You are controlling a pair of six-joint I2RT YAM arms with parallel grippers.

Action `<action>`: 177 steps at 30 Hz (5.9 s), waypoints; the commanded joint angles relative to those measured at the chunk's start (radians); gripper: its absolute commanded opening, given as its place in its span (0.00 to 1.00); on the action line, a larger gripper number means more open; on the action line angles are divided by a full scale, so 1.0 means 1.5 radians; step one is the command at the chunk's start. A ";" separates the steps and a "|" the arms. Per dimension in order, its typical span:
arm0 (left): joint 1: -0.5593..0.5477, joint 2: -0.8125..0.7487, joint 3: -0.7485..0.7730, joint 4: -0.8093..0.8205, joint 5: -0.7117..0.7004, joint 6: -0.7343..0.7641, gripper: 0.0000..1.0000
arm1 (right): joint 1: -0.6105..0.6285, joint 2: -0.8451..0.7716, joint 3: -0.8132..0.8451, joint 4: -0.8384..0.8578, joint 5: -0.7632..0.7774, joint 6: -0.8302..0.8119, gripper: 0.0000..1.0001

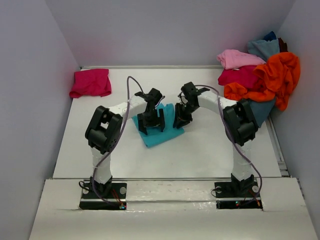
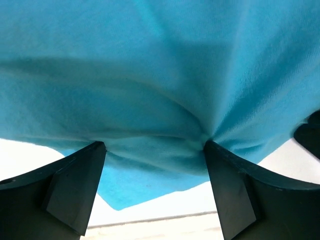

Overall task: Fold and stack the t-shirts
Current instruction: Fold the tshirt

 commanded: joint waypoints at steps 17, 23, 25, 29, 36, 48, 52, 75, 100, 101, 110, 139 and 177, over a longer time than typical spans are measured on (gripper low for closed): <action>-0.028 -0.157 -0.079 -0.079 0.018 -0.003 0.93 | 0.007 -0.148 -0.061 -0.013 0.047 -0.005 0.37; -0.028 -0.102 0.026 -0.090 0.006 0.004 0.93 | 0.007 -0.081 0.033 0.031 0.013 0.016 0.37; -0.028 -0.077 0.062 -0.091 0.009 0.003 0.93 | 0.007 -0.041 0.076 0.029 -0.005 0.025 0.36; -0.028 -0.032 0.095 -0.092 0.010 0.005 0.93 | 0.007 -0.001 0.123 0.028 -0.011 0.024 0.36; -0.022 -0.008 0.093 -0.082 0.006 0.006 0.93 | 0.007 0.057 0.170 0.017 -0.019 0.013 0.36; -0.015 -0.005 0.090 -0.082 0.008 0.007 0.93 | 0.007 0.101 0.168 0.038 -0.038 0.016 0.34; -0.015 -0.005 0.089 -0.083 0.006 0.009 0.93 | 0.007 0.091 0.156 0.039 -0.013 0.024 0.17; -0.009 -0.007 0.056 -0.064 0.013 0.009 0.93 | 0.007 0.030 0.152 -0.017 0.085 0.038 0.09; -0.009 0.003 0.053 -0.059 0.011 0.010 0.93 | 0.007 -0.058 0.075 -0.066 0.123 0.050 0.41; -0.009 0.003 0.054 -0.059 0.011 0.010 0.93 | 0.007 -0.065 0.066 -0.064 0.122 0.051 0.40; -0.003 0.010 0.061 -0.065 0.010 0.012 0.93 | 0.007 -0.070 -0.009 -0.020 0.074 0.049 0.40; 0.003 0.016 0.043 -0.060 0.026 0.011 0.93 | 0.007 -0.114 -0.068 -0.044 0.127 0.065 0.07; 0.009 -0.004 0.115 -0.094 -0.026 0.007 0.93 | 0.026 -0.118 0.048 -0.083 0.050 0.080 0.42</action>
